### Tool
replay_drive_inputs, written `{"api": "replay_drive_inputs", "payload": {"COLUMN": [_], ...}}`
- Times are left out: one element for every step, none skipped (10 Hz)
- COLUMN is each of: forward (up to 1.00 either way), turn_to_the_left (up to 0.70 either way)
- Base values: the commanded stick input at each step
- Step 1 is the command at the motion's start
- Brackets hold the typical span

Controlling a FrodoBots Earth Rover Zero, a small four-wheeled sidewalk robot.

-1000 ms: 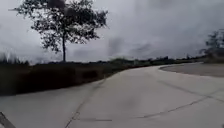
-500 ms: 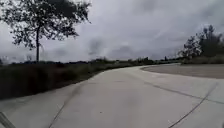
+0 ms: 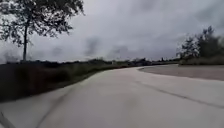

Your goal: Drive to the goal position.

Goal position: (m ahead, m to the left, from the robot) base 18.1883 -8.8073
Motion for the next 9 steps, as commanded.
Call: {"api": "replay_drive_inputs", "payload": {"forward": [0.85, 0.85, 0.85, 0.85, 0.85, 0.85, 0.85, 0.85, 0.85], "turn_to_the_left": [0.0, 0.0, 0.0, 0.0, 0.0, 0.0, 0.0, 0.0, 0.0]}}
